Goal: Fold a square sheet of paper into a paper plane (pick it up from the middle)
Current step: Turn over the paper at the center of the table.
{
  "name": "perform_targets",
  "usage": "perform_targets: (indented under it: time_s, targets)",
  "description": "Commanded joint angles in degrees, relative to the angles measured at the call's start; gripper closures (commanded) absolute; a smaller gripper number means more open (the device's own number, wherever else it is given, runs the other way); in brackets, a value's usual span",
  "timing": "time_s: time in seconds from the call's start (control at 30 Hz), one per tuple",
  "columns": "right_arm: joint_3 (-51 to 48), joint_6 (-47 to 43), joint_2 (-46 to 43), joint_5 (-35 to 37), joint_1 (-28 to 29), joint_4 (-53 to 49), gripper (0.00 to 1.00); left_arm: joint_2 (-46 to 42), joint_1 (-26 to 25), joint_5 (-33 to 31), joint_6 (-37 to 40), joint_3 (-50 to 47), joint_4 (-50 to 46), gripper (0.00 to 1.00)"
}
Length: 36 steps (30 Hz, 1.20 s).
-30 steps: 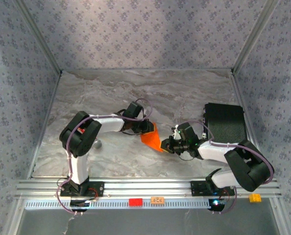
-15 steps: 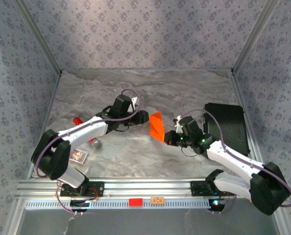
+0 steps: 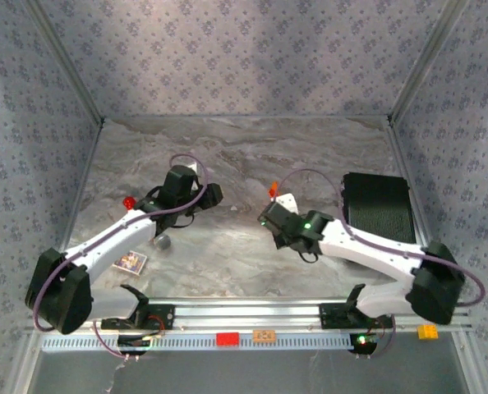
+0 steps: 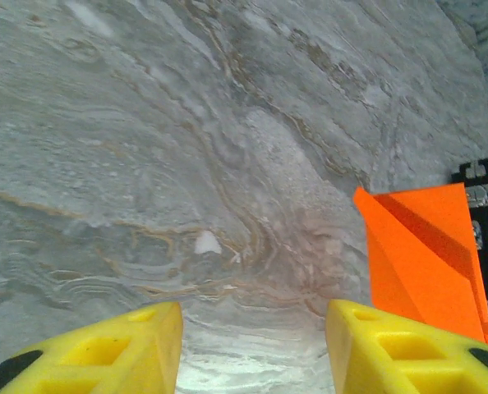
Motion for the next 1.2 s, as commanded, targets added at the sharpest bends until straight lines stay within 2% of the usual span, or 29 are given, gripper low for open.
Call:
perform_targets:
  time_s: [0.0,0.13,0.3,0.43,0.6,0.8,0.93,1.03,1.17]
  targets:
    - [4.5,0.4,6.7,12.5,3.3,-10.6,0.97,-2.6,0.7,-4.3,-1.2,-0.8,-3.3,0.50]
    - [7.7,-3.2,14.6,11.0,7.2,-9.3,0.97,-5.5,1.7,-10.0,-3.9,-2.0,-6.6,0.49]
    - [11.0,-5.9,20.3,5.6,10.4,-5.9,0.93,-7.9,3.8,-10.4,-5.0,-3.9,-7.5,0.48]
    - [11.5,-7.0,22.1,-2.3,10.8,-0.9,0.86,-7.5,4.6,-9.2,-5.0,-4.0,-8.2,0.48]
    - [11.3,-6.1,21.5,-10.8,9.3,4.2,0.74,-6.2,4.8,-7.6,-5.0,-4.1,-7.7,0.48]
    - [3.2,-4.2,12.9,-23.2,3.2,16.3,0.57,-4.6,4.9,-5.1,-4.9,-3.9,-7.1,0.48]
    - [-5.2,-2.6,7.0,-35.2,-4.7,26.7,0.60,-3.6,4.9,-2.7,-4.7,-4.4,-5.7,0.48]
    - [-10.4,0.5,5.7,-44.9,-10.5,35.1,0.74,-2.5,4.7,0.1,-4.7,-4.9,-3.5,0.50]
    - [-13.5,2.5,7.4,-49.3,-14.5,40.4,0.86,-1.3,4.6,2.5,-4.8,-5.3,-1.8,0.56]
